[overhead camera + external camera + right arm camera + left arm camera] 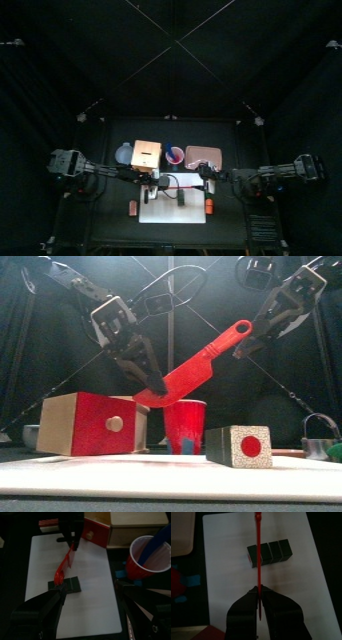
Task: Cut sushi roll
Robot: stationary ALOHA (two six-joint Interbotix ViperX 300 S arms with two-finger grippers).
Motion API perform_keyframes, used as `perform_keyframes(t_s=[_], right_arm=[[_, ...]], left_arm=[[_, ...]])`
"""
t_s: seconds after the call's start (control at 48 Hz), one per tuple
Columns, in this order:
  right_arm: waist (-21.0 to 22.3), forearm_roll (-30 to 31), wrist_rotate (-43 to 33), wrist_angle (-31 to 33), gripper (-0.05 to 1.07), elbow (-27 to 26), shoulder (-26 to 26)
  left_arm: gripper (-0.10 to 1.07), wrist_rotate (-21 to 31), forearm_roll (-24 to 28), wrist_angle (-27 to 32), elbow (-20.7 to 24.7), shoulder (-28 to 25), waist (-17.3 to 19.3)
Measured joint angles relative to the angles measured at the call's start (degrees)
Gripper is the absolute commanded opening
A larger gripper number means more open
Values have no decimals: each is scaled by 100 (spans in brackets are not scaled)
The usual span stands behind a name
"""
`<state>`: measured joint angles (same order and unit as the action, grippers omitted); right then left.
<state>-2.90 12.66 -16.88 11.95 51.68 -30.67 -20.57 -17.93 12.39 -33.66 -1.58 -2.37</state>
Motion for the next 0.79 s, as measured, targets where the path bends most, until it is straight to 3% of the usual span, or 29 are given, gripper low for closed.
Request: perform_keyframes(t_s=[0.354, 0.625, 0.792], right_arm=[[-316, -817, 0, 431, 103, 97, -53], [-325, -686, 0, 229, 103, 88, -9], [-202, -475, 9, 88, 103, 62, 325]], left_arm=[[49, 35, 0, 97, 26, -26, 105], [49, 26, 0, 97, 26, -26, 123], [49, 18, 0, 53, 26, -26, 123]])
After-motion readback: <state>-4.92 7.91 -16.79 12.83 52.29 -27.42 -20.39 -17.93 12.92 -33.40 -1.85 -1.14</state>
